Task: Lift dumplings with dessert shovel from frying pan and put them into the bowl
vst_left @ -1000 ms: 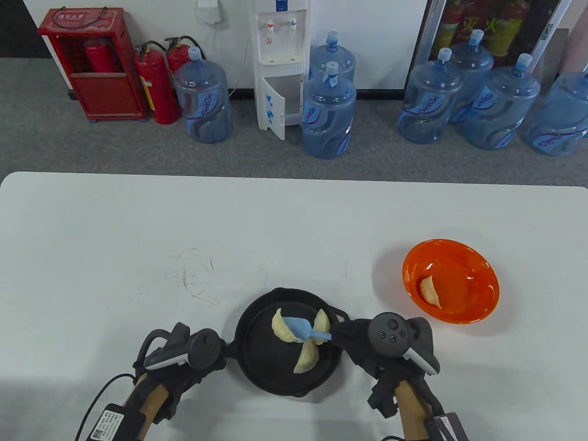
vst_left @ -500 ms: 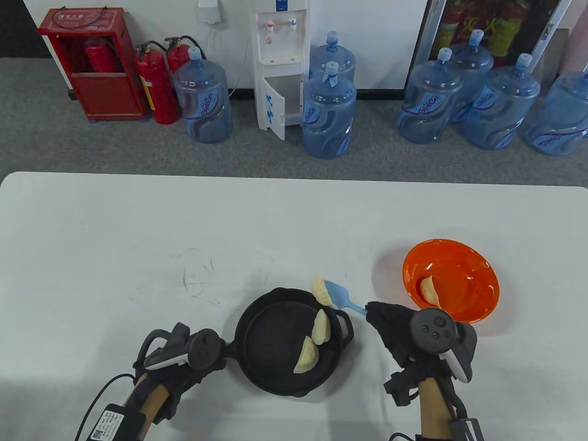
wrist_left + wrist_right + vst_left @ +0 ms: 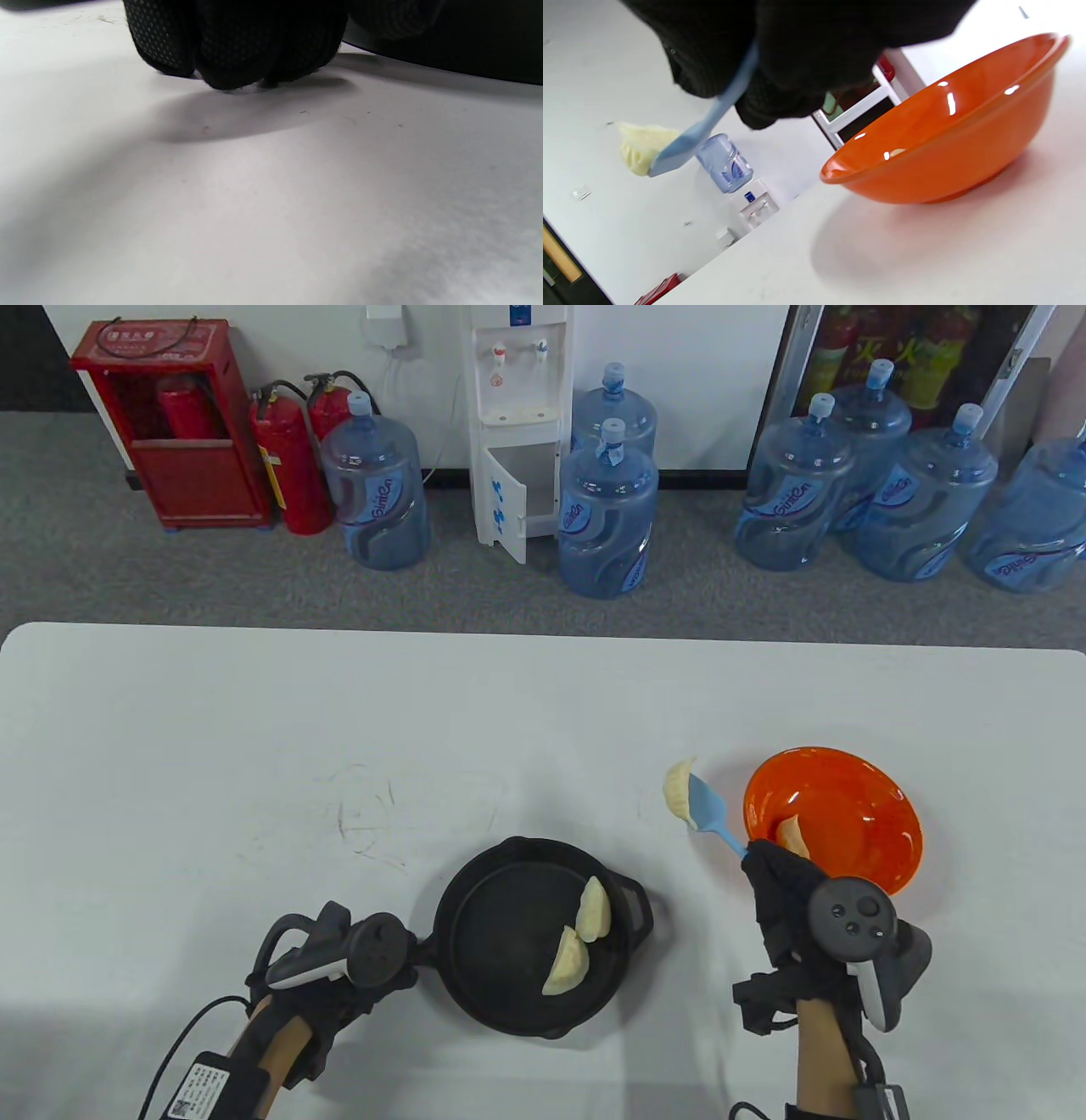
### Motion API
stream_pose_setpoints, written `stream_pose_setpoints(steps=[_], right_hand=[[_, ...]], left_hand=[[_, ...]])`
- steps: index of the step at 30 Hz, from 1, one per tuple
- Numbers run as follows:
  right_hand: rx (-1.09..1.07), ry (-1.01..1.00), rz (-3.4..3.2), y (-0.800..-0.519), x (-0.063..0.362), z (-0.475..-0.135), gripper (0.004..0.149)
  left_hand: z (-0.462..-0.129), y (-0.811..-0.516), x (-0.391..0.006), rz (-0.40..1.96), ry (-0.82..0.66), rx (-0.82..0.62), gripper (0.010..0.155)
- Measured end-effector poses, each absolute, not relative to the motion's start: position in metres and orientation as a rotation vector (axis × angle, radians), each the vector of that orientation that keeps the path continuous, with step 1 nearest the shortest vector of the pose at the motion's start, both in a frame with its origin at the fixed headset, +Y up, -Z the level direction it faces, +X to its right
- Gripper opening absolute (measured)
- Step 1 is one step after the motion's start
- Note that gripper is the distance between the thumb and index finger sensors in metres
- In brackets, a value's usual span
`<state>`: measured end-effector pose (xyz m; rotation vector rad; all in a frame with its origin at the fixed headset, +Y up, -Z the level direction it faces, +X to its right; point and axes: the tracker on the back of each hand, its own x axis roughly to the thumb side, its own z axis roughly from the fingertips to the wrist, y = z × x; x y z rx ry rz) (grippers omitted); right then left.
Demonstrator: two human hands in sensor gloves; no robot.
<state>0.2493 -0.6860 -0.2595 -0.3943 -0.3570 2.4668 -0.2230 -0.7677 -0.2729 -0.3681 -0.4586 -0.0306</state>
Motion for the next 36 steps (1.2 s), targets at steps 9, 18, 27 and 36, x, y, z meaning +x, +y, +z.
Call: stream_pose_setpoints(steps=[9, 18, 27, 36], right_hand=[[-0.592, -0.390, 2.415, -0.689, 0.279, -0.255, 0.040], [-0.764, -0.391, 2.444, -0.697, 0.299, -0.251, 0.040], [-0.921, -0.350, 2.485, -0.703, 0.316, -0.249, 0.040], [-1.036, -0.292, 2.554, -0.706, 0.328, -0.247, 0.040]], left_hand=[[-0.273, -0.768, -0.223, -0.030, -0.459, -0.368, 0.053], [-0.273, -0.768, -0.223, -0.029, -0.461, -0.370, 0.054], [-0.273, -0.768, -0.223, -0.029, -0.462, -0.370, 0.053], [-0.273, -0.768, -0.223, -0.029, -0.462, -0.370, 0.054]])
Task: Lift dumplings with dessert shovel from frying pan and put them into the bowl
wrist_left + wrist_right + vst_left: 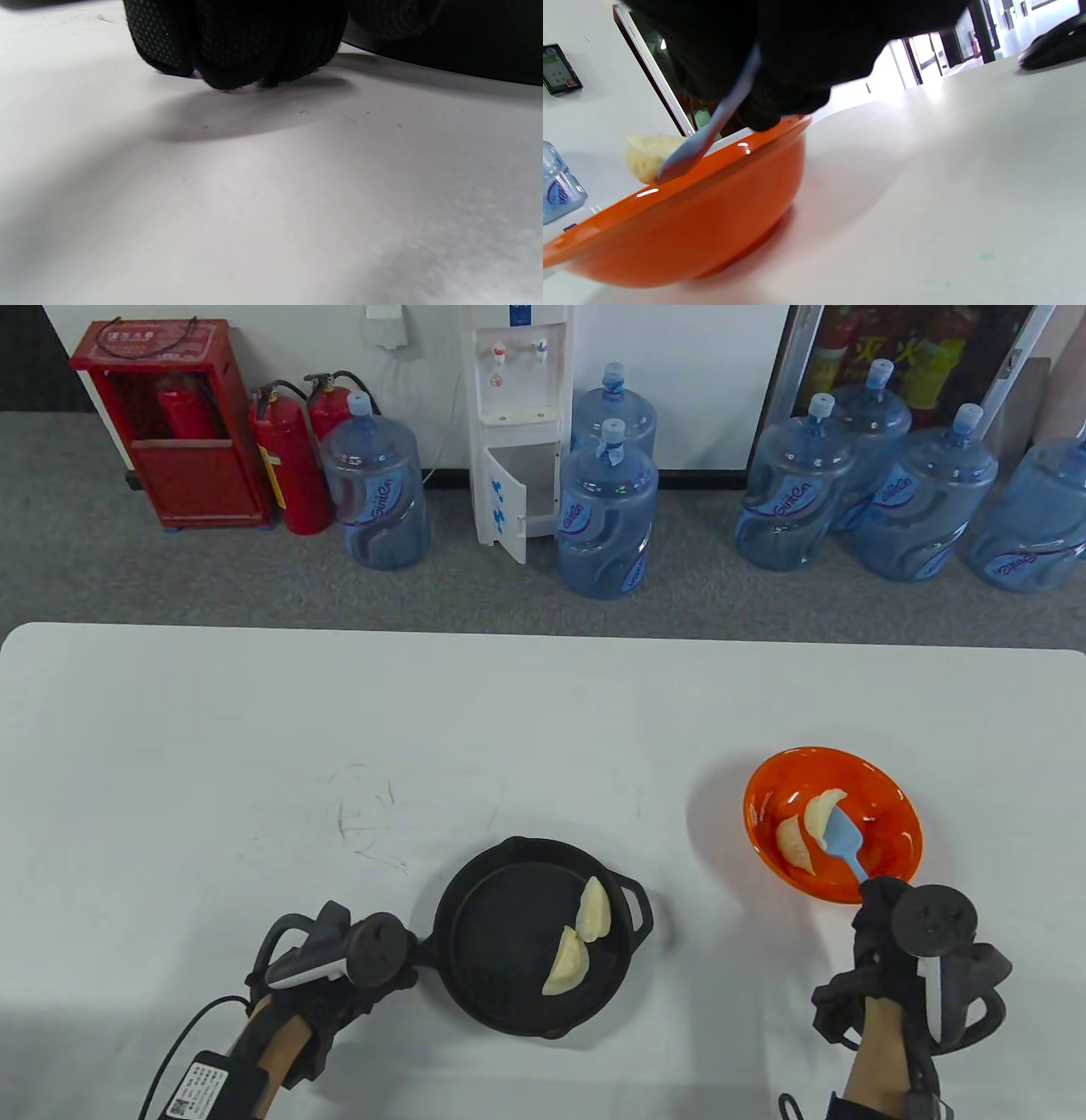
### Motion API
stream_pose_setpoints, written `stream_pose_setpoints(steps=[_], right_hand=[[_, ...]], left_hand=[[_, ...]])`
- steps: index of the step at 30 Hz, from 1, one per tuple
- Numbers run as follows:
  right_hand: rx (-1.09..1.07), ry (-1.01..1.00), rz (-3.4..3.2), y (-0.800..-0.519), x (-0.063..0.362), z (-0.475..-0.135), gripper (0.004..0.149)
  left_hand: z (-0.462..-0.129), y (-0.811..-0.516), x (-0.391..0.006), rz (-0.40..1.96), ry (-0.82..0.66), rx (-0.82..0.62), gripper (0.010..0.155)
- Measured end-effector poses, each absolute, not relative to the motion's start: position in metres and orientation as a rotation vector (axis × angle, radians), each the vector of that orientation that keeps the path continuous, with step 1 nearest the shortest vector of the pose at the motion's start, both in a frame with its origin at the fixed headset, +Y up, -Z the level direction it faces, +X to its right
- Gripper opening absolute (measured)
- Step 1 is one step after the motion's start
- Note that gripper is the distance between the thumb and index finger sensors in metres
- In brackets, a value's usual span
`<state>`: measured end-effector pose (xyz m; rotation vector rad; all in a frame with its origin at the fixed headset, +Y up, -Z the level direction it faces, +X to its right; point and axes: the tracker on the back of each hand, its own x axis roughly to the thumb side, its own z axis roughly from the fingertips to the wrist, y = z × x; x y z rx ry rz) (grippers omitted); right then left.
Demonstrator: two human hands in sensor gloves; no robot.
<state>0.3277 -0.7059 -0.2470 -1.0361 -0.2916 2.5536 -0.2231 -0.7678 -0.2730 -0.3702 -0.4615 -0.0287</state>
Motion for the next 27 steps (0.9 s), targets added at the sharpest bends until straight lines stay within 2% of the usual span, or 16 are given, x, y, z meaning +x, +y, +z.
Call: stream_pose_setpoints(steps=[27], right_hand=[[-1.100, -0.241, 2.922, -0.701, 0.308, -0.257, 0.039]], left_hand=[[-0.273, -0.768, -0.223, -0.028, -0.459, -0.370, 0.054]])
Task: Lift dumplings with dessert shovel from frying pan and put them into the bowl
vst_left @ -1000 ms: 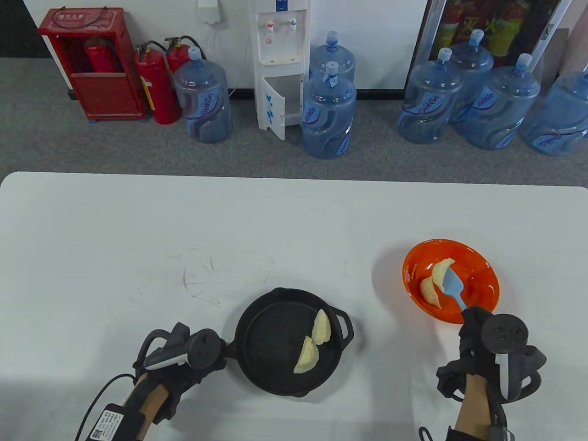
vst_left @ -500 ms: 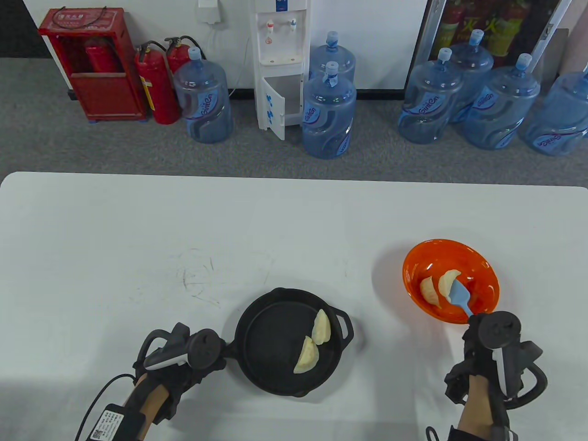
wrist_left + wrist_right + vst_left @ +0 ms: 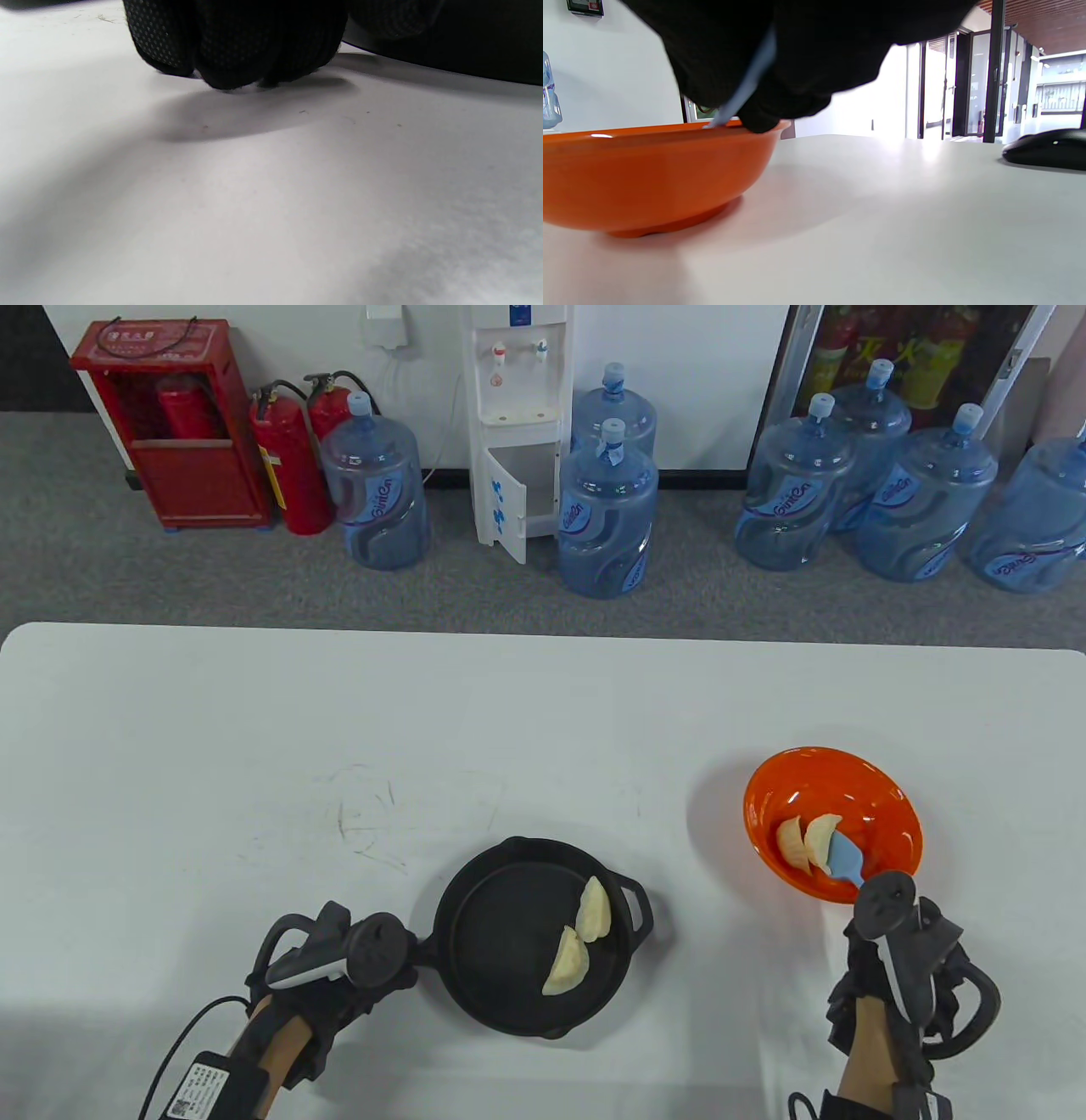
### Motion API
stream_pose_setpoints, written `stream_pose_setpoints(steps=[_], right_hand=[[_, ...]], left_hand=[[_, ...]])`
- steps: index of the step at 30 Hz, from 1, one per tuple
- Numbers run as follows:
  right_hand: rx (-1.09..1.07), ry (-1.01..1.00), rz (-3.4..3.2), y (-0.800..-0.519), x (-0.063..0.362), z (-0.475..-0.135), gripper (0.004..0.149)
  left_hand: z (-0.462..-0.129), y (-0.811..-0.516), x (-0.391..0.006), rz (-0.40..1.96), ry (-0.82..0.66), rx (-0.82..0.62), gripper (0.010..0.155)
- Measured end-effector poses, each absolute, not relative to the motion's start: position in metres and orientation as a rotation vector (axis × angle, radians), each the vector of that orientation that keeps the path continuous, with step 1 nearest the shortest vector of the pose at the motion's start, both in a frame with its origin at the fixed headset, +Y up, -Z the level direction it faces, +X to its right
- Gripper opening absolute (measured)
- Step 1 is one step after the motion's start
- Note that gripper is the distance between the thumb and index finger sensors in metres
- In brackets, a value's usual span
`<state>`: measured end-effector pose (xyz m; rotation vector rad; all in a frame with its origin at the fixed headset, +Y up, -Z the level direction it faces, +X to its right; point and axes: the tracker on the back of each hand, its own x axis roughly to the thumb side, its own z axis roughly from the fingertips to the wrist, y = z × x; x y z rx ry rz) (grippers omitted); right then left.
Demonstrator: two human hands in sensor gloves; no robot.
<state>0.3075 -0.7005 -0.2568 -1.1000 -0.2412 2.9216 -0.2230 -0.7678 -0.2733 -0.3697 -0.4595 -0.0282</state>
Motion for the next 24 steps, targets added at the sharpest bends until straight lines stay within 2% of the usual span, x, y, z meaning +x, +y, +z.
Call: stream_pose_setpoints(steps=[13, 24], right_hand=[[-1.160, -0.358, 3.024, -0.695, 0.297, -0.258, 0.038], [-1.193, -0.350, 2.941, -0.694, 0.307, -0.252, 0.039]], left_hand=[[-0.273, -0.768, -0.223, -0.029, -0.460, -0.370, 0.054], [-0.273, -0.768, -0.223, -0.031, -0.461, -0.370, 0.054]])
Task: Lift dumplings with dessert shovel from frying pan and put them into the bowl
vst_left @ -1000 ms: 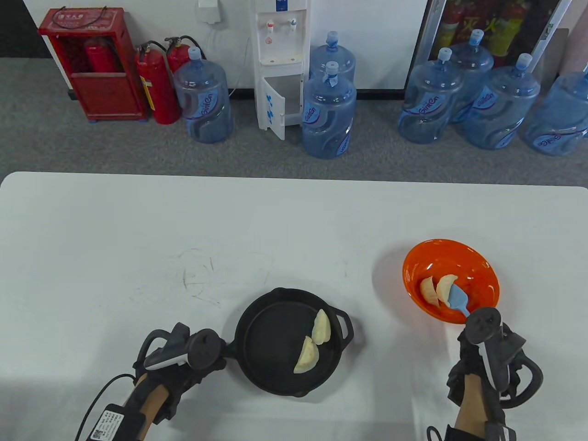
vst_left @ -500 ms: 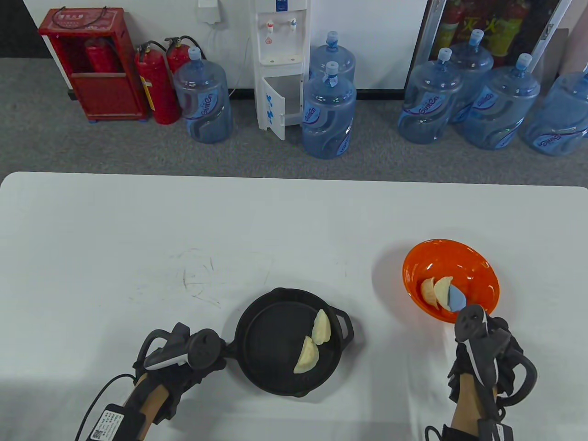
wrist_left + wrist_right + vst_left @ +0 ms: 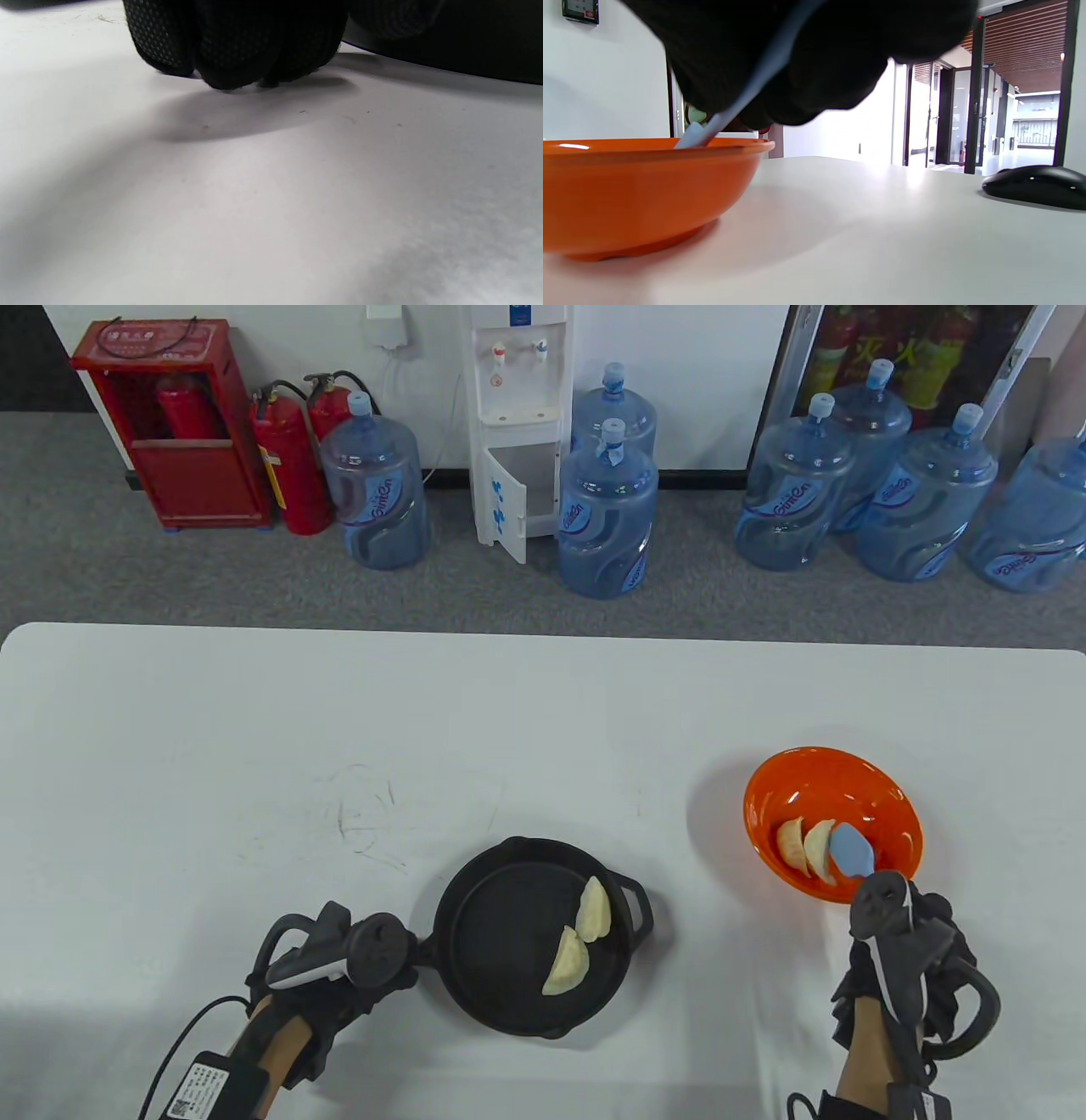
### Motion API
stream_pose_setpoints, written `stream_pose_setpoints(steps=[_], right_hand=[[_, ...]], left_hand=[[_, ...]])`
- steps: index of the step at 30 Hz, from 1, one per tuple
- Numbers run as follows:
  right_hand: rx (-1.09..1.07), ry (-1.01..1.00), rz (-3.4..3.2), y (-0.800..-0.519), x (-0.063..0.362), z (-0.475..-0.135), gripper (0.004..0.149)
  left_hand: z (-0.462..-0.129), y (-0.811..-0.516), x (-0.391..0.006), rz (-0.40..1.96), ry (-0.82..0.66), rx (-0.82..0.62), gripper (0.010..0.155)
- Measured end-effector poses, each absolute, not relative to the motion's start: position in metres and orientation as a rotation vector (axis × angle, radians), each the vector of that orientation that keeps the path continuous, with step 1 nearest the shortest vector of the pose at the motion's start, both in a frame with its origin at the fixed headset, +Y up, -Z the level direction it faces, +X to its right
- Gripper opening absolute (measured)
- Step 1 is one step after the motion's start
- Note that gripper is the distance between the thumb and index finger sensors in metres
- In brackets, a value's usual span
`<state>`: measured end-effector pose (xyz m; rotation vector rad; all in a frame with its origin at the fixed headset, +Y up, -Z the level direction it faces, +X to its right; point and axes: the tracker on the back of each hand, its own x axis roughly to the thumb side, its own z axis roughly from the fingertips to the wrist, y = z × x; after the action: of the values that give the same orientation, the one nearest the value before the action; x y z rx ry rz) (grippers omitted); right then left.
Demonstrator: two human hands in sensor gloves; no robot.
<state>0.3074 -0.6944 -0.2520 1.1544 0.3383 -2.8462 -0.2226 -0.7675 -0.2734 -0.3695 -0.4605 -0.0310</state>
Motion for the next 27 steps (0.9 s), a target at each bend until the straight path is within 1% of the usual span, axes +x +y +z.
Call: stream_pose_setpoints(steps=[11, 16, 17, 21, 27], right_hand=[[1.195, 0.331, -2.850, -0.694, 0.311, -0.249, 0.039], [1.205, 0.406, -2.838, -0.690, 0.310, -0.247, 0.039], [1.194, 0.447, -2.841, -0.688, 0.309, -0.246, 0.040], [1.108, 0.549, -2.867, -0.681, 0.297, -0.246, 0.040], [0.861, 0.665, -2.986, -0.669, 0.267, -0.248, 0.040]], left_hand=[[-0.273, -0.767, -0.222, -0.033, -0.461, -0.371, 0.054], [-0.273, -0.767, -0.222, -0.032, -0.460, -0.372, 0.054], [-0.273, -0.767, -0.222, -0.033, -0.460, -0.371, 0.054], [-0.273, -0.767, -0.222, -0.033, -0.461, -0.372, 0.054], [-0.273, -0.767, -0.222, -0.033, -0.461, -0.372, 0.054]])
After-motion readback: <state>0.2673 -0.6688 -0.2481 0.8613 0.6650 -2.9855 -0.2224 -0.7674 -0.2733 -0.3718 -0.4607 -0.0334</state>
